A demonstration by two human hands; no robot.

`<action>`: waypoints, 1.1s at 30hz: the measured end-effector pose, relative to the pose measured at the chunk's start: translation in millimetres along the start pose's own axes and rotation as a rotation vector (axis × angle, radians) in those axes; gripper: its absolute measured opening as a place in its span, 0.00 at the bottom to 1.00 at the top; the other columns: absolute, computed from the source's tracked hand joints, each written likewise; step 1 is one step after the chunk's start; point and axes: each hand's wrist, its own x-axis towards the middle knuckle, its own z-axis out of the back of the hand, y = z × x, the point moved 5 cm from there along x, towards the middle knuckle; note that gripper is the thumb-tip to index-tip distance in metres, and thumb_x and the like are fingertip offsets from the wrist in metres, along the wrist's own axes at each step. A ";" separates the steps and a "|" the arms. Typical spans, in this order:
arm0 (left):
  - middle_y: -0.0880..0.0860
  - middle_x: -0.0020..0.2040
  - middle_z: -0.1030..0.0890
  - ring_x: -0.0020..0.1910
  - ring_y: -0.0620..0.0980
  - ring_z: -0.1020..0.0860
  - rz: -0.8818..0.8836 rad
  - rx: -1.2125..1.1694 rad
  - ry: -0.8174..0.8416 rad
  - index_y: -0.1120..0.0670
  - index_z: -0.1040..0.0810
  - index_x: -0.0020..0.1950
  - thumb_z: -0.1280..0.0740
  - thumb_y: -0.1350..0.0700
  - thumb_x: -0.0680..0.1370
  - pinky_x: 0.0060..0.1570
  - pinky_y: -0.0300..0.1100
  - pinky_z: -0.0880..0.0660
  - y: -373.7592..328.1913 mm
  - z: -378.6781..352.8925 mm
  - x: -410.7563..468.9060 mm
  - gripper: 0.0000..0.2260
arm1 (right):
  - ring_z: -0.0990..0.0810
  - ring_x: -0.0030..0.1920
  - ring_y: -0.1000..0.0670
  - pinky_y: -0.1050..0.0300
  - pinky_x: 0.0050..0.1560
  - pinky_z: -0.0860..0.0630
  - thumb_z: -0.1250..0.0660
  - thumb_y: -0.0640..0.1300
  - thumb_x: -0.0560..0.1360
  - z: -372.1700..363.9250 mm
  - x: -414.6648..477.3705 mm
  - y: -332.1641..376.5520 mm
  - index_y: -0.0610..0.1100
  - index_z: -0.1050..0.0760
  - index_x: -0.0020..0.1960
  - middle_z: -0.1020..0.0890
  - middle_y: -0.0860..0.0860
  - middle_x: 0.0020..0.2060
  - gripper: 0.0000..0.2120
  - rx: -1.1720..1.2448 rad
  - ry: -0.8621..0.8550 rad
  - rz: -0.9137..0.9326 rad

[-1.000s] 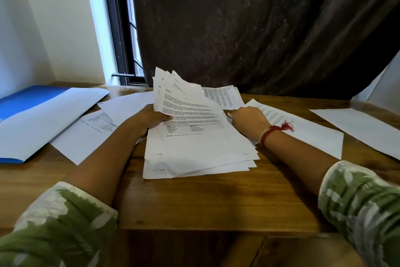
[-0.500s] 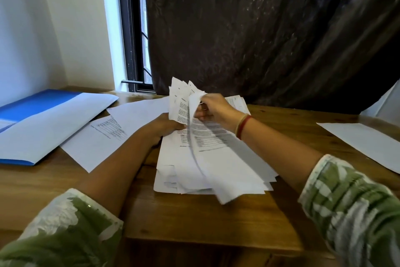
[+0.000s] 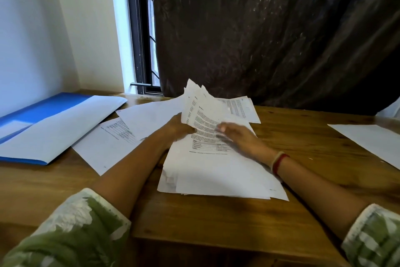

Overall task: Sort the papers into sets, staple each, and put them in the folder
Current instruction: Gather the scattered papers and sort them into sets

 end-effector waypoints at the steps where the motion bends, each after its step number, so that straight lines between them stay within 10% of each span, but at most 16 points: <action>1: 0.49 0.54 0.24 0.52 0.51 0.24 -0.025 0.013 -0.007 0.51 0.29 0.58 0.32 0.61 0.77 0.48 0.45 0.26 0.6 0.5 2.5 0.13 | 0.26 0.65 0.45 0.58 0.63 0.26 0.38 0.43 0.80 13.0 0.6 -0.8 0.42 0.24 0.56 0.23 0.47 0.61 0.08 0.208 -0.144 -0.003; 6: 0.48 0.49 0.18 0.44 0.44 0.17 -0.124 -0.237 0.005 0.54 0.27 0.57 0.29 0.65 0.73 0.46 0.45 0.19 1.2 10.2 2.9 0.15 | 0.29 0.67 0.44 0.46 0.67 0.29 0.29 0.47 0.75 99.8 -21.5 -5.1 0.46 0.35 0.70 0.29 0.45 0.68 0.27 0.047 -0.764 -0.091; 13: 0.49 0.51 0.16 0.49 0.50 0.17 -0.163 -0.386 0.036 0.52 0.24 0.59 0.30 0.56 0.68 0.46 0.46 0.20 -9.9 -8.8 4.0 0.19 | 0.16 0.49 0.43 0.46 0.43 0.17 0.21 0.52 0.63 100.0 -43.0 -11.3 0.44 0.21 0.60 0.17 0.42 0.54 0.28 0.711 -0.091 -0.337; 20: 0.56 0.62 0.21 0.58 0.59 0.21 -0.075 -0.308 0.062 0.54 0.29 0.68 0.32 0.50 0.70 0.61 0.58 0.26 -28.0 -39.5 -1.1 0.26 | 0.17 0.52 0.40 0.45 0.42 0.18 0.15 0.50 0.53 123.6 -50.6 -32.0 0.43 0.25 0.67 0.21 0.40 0.60 0.45 0.788 0.044 -0.289; 26: 0.53 0.58 0.19 0.52 0.54 0.18 -0.057 -0.243 0.127 0.52 0.28 0.66 0.39 0.54 0.81 0.49 0.47 0.19 -37.1 -54.5 6.9 0.13 | 0.17 0.52 0.39 0.44 0.42 0.18 0.14 0.38 0.45 115.2 -52.1 -45.0 0.41 0.27 0.66 0.19 0.39 0.59 0.51 0.603 0.090 -0.448; 31: 0.54 0.70 0.27 0.68 0.56 0.30 -0.094 0.903 -0.379 0.49 0.28 0.67 0.44 0.35 0.78 0.70 0.61 0.39 -11.9 18.6 21.2 0.24 | 0.19 0.58 0.40 0.45 0.51 0.19 0.13 0.39 0.44 117.6 -44.5 -44.5 0.41 0.28 0.67 0.20 0.41 0.61 0.53 0.512 0.047 -0.389; 33: 0.55 0.76 0.38 0.75 0.58 0.43 0.069 1.127 -0.347 0.50 0.34 0.72 0.41 0.33 0.75 0.71 0.64 0.51 16.1 43.1 21.3 0.31 | 0.20 0.58 0.40 0.44 0.51 0.19 0.13 0.39 0.43 120.7 -44.9 -45.3 0.42 0.28 0.67 0.20 0.41 0.61 0.53 0.525 0.027 -0.388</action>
